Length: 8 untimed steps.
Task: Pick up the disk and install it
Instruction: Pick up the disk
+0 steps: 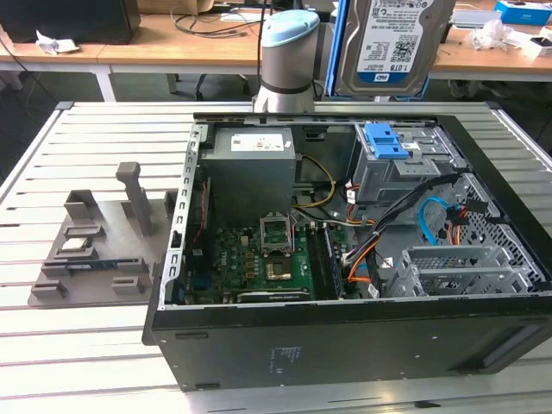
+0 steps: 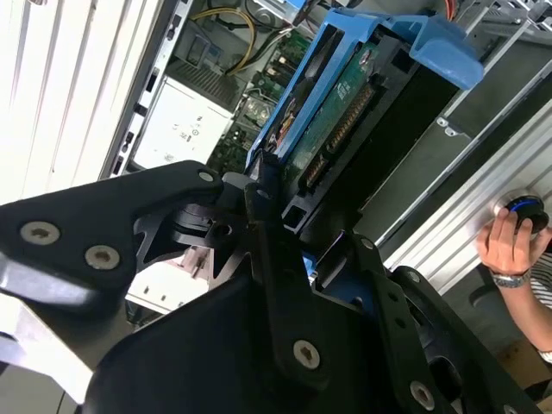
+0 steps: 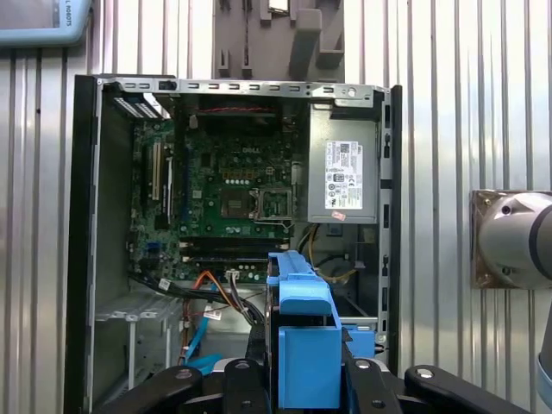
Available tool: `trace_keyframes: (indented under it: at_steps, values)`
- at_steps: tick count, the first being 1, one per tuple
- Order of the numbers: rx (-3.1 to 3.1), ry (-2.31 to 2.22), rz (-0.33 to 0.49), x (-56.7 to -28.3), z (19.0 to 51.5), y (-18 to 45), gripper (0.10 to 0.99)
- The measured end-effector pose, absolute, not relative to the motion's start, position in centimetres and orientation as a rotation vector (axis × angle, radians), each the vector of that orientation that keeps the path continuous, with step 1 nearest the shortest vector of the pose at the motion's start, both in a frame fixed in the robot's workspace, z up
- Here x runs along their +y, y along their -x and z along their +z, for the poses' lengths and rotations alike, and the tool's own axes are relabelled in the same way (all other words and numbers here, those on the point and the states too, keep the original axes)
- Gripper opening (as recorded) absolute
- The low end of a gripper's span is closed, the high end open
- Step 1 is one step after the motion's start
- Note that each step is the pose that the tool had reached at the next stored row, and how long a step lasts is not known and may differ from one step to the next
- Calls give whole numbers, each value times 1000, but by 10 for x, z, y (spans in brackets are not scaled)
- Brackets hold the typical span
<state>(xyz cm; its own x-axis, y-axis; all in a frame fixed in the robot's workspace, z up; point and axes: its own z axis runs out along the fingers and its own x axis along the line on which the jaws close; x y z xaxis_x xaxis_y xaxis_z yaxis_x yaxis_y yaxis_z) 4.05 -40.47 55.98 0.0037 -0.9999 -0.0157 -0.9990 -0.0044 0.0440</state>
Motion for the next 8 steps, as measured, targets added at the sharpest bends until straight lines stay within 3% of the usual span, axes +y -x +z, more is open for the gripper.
trace_keyframes:
  at_steps: [8]
  values:
    - [-2202,-2211,-66,-418,560,-41,365]
